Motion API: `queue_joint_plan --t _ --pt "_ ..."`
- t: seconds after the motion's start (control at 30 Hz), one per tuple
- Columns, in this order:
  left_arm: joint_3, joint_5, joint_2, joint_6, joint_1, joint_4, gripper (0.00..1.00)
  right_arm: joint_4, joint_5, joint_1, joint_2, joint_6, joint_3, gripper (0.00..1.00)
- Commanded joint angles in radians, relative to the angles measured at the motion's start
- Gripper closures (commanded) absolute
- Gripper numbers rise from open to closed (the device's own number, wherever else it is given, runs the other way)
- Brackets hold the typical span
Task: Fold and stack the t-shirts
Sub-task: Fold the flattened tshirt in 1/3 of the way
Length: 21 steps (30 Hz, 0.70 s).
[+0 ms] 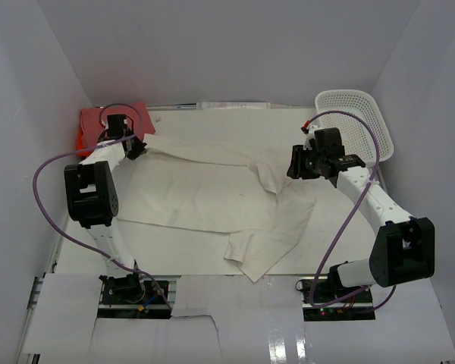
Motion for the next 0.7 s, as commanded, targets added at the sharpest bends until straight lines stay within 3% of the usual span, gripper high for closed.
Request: queue_joint_plan --t 0.0,0.2,0.3,0.33,0.43,0.67 --pt "0.058 -0.063 -0.051 0.021 0.014 -0.028 1.0 -0.007 0.004 0.006 -0.032 -0.001 0.008 0.52" --pt "0.093 -0.11 -0.029 0.021 0.021 -0.069 0.94 -0.004 0.003 0.006 -0.025 -0.001 0.003 0.52" --pt "0.11 -0.103 -0.016 0.029 0.026 -0.075 0.81 0.0 -0.003 0.006 -0.02 -0.002 0.003 0.52" --pt "0.113 -0.104 -0.013 0.029 0.026 -0.077 0.59 0.001 -0.002 0.006 -0.019 -0.002 0.003 0.52" --pt "0.111 -0.12 -0.009 0.021 0.026 -0.086 0.33 0.003 -0.002 0.006 -0.009 -0.002 0.003 0.52" --pt "0.124 -0.181 -0.019 0.008 0.028 -0.124 0.32 0.013 -0.006 0.007 0.001 -0.004 0.002 0.52"
